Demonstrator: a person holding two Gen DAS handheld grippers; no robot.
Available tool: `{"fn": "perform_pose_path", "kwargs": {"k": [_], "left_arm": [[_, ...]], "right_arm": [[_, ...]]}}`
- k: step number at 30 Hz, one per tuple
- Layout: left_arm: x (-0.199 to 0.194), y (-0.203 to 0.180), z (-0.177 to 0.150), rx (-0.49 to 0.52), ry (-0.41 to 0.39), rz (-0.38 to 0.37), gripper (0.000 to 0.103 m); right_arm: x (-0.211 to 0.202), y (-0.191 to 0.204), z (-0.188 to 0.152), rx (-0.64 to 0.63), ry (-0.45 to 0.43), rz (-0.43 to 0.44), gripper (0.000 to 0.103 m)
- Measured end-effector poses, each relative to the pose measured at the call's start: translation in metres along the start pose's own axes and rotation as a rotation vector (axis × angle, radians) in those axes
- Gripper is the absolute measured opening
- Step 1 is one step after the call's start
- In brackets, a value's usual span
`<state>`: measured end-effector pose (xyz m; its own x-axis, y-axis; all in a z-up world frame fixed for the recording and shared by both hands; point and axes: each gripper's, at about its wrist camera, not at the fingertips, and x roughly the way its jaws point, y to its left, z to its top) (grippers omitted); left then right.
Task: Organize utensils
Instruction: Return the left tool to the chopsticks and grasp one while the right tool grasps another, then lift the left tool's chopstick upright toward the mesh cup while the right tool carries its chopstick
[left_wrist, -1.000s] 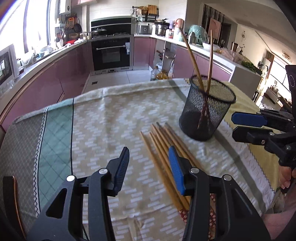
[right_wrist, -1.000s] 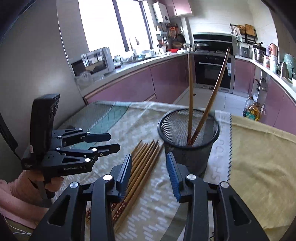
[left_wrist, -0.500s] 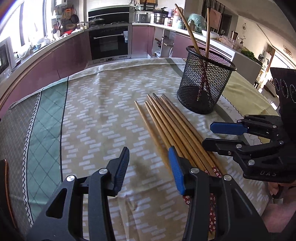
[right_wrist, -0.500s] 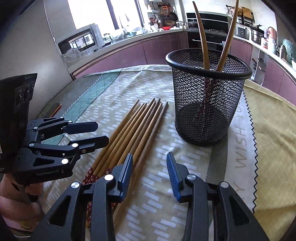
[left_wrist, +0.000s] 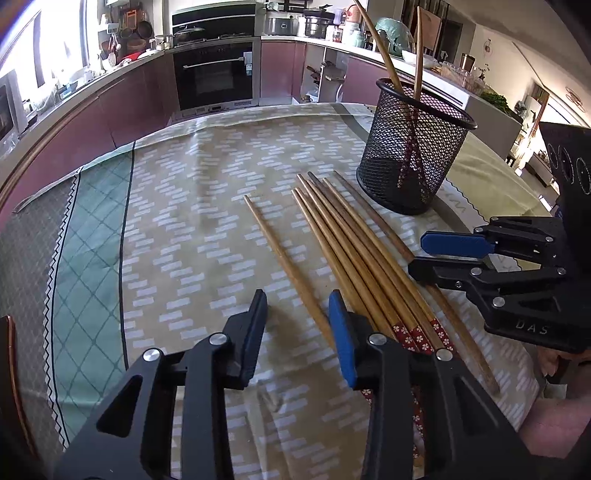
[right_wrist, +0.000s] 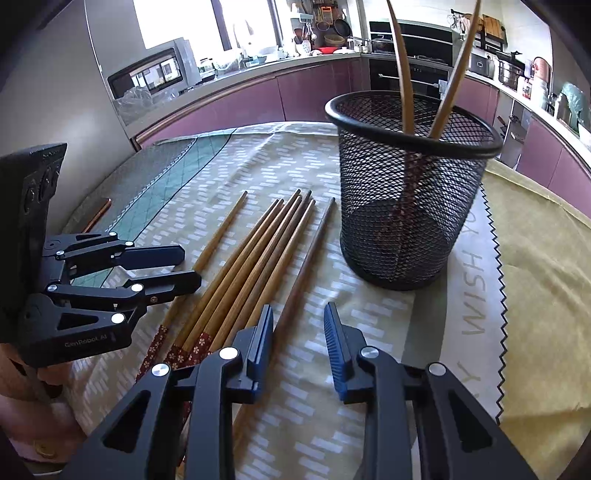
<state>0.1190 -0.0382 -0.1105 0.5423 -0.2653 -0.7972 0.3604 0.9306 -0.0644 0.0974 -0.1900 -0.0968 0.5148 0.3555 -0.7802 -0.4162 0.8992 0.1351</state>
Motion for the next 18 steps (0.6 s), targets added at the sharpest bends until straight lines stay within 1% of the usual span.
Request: {"fn": "perform_pose_path", "kwargs": {"k": [3,5,7,9,10,15,18], "left_arm": [[0.002,0.0,0.004,-0.001,-0.002,0.0,0.034],[0.004,0.001,0.006,-0.013,-0.005,0.003,0.033],[0.005,0.0,0.008,-0.017,-0.008,0.018,0.028],[0.006,0.0,0.009,-0.028,-0.01,0.021,0.017],[0.006,0.0,0.009,-0.034,-0.012,0.02,0.016],[0.005,0.003,0.007,-0.076,-0.024,0.018,0.008],[0.002,0.005,0.003,-0.096,-0.035,0.005,0.008]], "right_arm": [[0.004,0.003,0.005,-0.002,-0.002,-0.011,0.027],[0.007,0.003,0.006,0.002,-0.007,-0.02,0.024],[0.007,0.003,0.007,0.008,-0.01,-0.021,0.019],[0.007,0.0,0.007,0.032,-0.01,0.009,0.013],[0.007,0.0,0.007,0.038,-0.011,0.014,0.01],[0.004,-0.006,0.004,0.076,-0.024,0.028,0.007],[-0.005,-0.008,0.003,0.086,-0.051,0.04,0.006]]}}
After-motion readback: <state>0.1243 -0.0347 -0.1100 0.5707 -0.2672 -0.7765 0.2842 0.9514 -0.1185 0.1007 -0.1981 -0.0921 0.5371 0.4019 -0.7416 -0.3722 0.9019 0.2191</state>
